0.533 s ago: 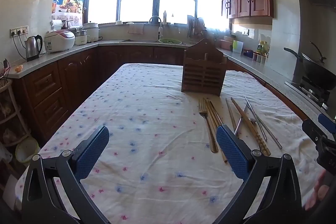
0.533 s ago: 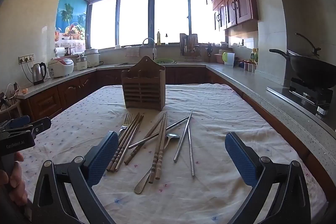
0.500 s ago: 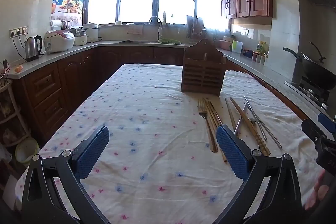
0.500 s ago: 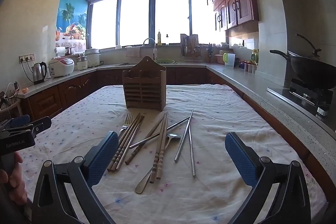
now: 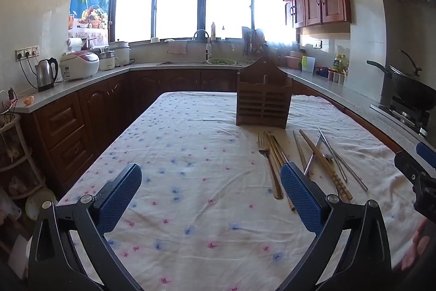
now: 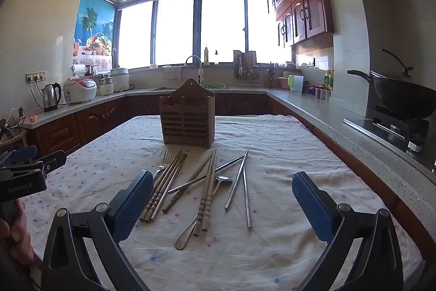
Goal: Organize utensils
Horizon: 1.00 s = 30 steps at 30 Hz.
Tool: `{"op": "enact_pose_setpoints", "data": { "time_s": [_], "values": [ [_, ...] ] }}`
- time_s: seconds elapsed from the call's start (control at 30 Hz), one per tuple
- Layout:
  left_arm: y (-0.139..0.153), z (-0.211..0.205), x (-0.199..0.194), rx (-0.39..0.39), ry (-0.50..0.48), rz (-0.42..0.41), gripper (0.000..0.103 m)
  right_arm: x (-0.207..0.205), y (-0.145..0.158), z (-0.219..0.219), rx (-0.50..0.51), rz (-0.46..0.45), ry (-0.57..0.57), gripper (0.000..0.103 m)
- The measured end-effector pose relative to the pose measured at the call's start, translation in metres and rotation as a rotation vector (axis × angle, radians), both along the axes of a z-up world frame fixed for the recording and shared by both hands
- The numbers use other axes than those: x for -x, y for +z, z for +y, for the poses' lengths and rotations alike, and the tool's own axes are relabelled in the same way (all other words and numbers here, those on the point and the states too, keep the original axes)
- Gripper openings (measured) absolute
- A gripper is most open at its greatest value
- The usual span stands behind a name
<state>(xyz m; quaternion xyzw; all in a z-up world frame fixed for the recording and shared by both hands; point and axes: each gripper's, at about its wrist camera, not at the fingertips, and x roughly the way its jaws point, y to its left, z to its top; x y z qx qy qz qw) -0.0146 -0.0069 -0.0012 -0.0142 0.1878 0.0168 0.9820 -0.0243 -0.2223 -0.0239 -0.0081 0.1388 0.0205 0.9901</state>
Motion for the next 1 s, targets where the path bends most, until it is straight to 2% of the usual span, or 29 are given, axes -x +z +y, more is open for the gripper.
{"op": "enact_pose_setpoints", "data": {
  "time_s": [1.0],
  "values": [
    [0.0045,-0.0097,0.0065,-0.037,-0.012,-0.014,0.103,0.0017,-0.0050,-0.0046,-0.035,-0.010,0.021,0.102]
  ]
}}
